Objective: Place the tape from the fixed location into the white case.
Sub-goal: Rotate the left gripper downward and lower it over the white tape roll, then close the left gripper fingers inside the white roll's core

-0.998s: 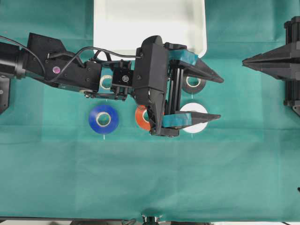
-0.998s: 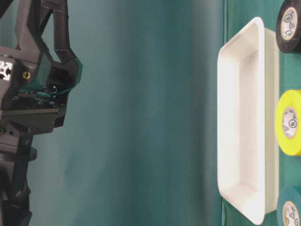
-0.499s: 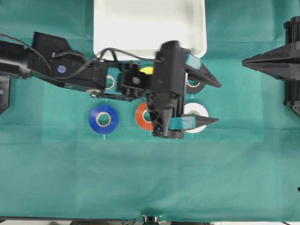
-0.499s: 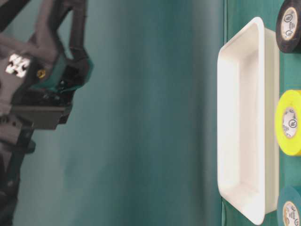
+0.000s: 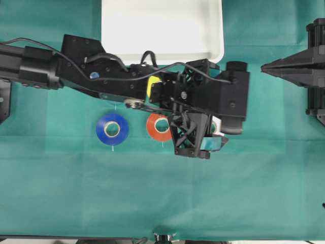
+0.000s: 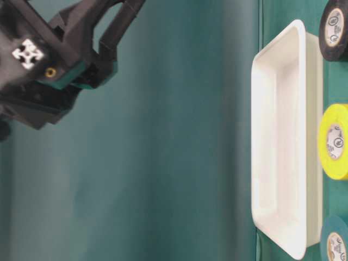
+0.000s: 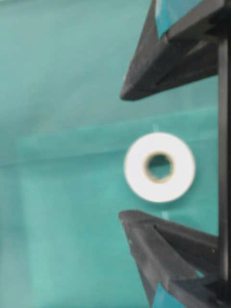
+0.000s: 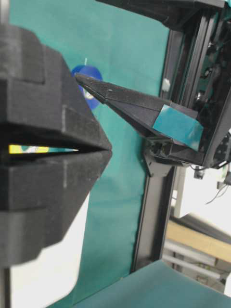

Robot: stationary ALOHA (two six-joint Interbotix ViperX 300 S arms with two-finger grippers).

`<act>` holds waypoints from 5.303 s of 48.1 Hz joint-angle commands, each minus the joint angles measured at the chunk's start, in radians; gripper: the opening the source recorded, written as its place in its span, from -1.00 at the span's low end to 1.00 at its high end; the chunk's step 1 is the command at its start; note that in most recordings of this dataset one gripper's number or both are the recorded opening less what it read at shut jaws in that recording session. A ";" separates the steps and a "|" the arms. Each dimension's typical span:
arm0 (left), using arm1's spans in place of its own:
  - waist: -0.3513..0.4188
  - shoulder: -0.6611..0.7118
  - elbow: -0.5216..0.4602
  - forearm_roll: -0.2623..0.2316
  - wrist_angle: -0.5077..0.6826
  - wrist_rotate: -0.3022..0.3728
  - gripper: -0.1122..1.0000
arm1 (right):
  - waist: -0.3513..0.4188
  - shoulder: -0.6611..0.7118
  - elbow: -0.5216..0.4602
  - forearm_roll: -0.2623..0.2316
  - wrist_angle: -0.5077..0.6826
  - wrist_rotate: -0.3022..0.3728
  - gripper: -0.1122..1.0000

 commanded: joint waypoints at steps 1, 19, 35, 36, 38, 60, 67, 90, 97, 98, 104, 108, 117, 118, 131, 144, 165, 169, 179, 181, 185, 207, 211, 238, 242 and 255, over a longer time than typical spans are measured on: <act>-0.005 -0.002 -0.081 0.003 0.080 0.003 0.99 | -0.002 0.006 -0.026 0.000 -0.005 0.002 -0.80; -0.015 0.077 -0.255 0.003 0.267 0.061 0.99 | -0.002 0.012 -0.025 0.000 -0.005 0.003 -0.80; -0.015 0.077 -0.253 0.005 0.279 0.061 0.99 | -0.002 0.015 -0.025 0.000 -0.003 0.003 -0.80; -0.015 0.077 -0.253 0.003 0.279 0.061 0.99 | -0.002 0.014 -0.025 0.000 -0.005 0.003 -0.80; -0.014 0.077 -0.252 0.005 0.281 0.061 0.99 | -0.002 0.015 -0.025 0.000 -0.003 0.003 -0.80; -0.014 0.075 -0.236 0.005 0.281 0.060 0.99 | -0.002 0.015 -0.025 0.000 -0.003 0.003 -0.80; -0.014 0.078 -0.232 0.005 0.279 0.060 0.99 | -0.002 0.014 -0.025 0.000 -0.003 0.003 -0.80; -0.014 0.103 -0.201 0.005 0.273 0.060 0.99 | -0.002 0.015 -0.026 0.000 -0.003 0.003 -0.80; -0.014 0.104 -0.183 0.005 0.264 0.060 0.99 | -0.002 0.015 -0.026 0.000 -0.002 0.003 -0.80; -0.014 0.106 -0.178 0.005 0.261 0.060 0.99 | -0.002 0.015 -0.026 0.000 -0.003 0.003 -0.80; -0.012 0.106 -0.143 0.005 0.225 0.060 0.99 | -0.002 0.015 -0.026 0.000 -0.002 0.003 -0.80; -0.012 0.106 -0.114 0.005 0.201 0.060 0.99 | -0.002 0.015 -0.026 0.000 -0.003 0.003 -0.80; -0.012 0.103 -0.057 0.005 0.137 0.060 0.99 | -0.002 0.015 -0.025 0.000 -0.003 0.003 -0.80; -0.014 0.104 -0.052 0.005 0.133 0.060 0.99 | -0.002 0.014 -0.026 0.000 -0.003 0.003 -0.80; -0.014 0.143 -0.015 0.005 0.064 0.061 0.99 | -0.002 0.015 -0.026 0.000 -0.002 0.002 -0.80; -0.015 0.201 -0.005 0.005 0.028 0.063 0.99 | -0.002 0.015 -0.025 0.000 -0.002 0.002 -0.80; -0.015 0.268 0.011 0.005 -0.014 0.063 0.99 | -0.002 0.015 -0.025 0.000 0.005 0.002 -0.80; -0.020 0.279 0.008 0.005 -0.021 0.063 0.99 | -0.002 0.015 -0.025 0.000 0.005 0.002 -0.80; -0.025 0.299 0.008 0.005 -0.025 0.061 0.99 | -0.003 0.015 -0.025 0.000 0.005 0.002 -0.80; -0.025 0.302 0.009 0.005 -0.025 0.061 0.99 | -0.002 0.015 -0.025 0.000 0.005 0.000 -0.80; -0.025 0.305 0.009 0.005 -0.025 0.061 0.99 | -0.002 0.015 -0.025 0.000 0.005 0.000 -0.80; -0.025 0.318 0.014 0.005 -0.025 0.060 0.99 | -0.002 0.015 -0.025 0.000 0.005 -0.002 -0.80; -0.025 0.316 0.017 0.005 -0.025 0.060 0.99 | -0.002 0.015 -0.025 0.000 0.006 -0.002 -0.80; -0.025 0.281 0.026 0.005 0.000 0.040 0.21 | -0.002 0.015 -0.025 0.000 0.011 -0.002 -0.80; -0.025 0.281 0.026 0.005 0.028 0.040 -0.23 | -0.002 0.015 -0.025 0.000 0.009 -0.002 -0.80; -0.026 0.279 0.017 0.008 0.035 0.044 -0.33 | -0.002 0.015 -0.025 0.000 0.011 -0.003 -0.80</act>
